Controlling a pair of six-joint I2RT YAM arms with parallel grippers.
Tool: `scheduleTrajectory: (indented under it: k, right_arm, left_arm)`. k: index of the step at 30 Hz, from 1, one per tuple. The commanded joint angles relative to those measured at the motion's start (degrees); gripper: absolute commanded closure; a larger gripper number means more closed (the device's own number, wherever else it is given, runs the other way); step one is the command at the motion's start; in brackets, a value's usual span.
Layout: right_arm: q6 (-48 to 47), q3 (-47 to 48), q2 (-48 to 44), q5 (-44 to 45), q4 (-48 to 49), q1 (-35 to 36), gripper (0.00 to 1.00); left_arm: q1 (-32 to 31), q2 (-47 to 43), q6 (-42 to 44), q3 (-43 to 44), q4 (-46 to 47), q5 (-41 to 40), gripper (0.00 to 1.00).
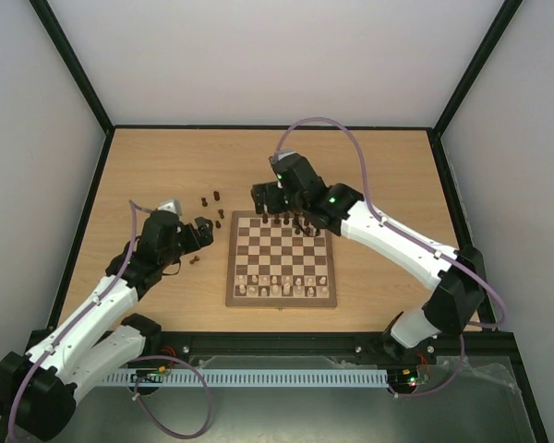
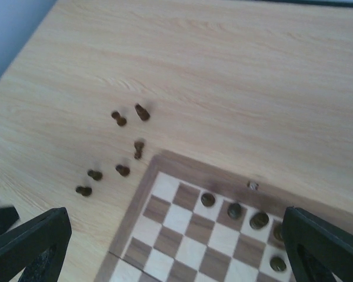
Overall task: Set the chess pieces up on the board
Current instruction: Pick up the chess piece at the center of the board.
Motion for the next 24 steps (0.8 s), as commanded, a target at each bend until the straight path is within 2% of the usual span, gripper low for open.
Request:
scheduleTrajectory:
  k: [1,10,16,20,24]
  right_arm:
    - [0.15,-5.47,-3.49,-0.50,-1.75,-0.14,0.02]
    - [1.46,-15.54,-7.51,-1.79,3.72,-0.10,0.01]
    - [1.76,-18.53,-8.79,-2.68,5.81,-0.08,0.01]
    - [2.02,-19.46,-8.81,-3.13,6.53,-0.11,0.01]
    - [2.11,-19.97,-8.62,-3.77,7.02,-0.12,0.01]
  left_arm:
    - [-0.20,1.73,-0.90,2.40,-0.38,-2.30,0.00]
    - [-0.20,8.17,-3.29,1.88,0.64,-5.00,0.00]
    - [-0.44,13.32,-4.50,0.67,2.15,-8.27,0.01]
    - [-0.71,18.18,-4.81,0.15,4.61,-10.26,0.08]
    - [-1.44,23.37,-3.96,0.46,7.44,-12.36,0.25]
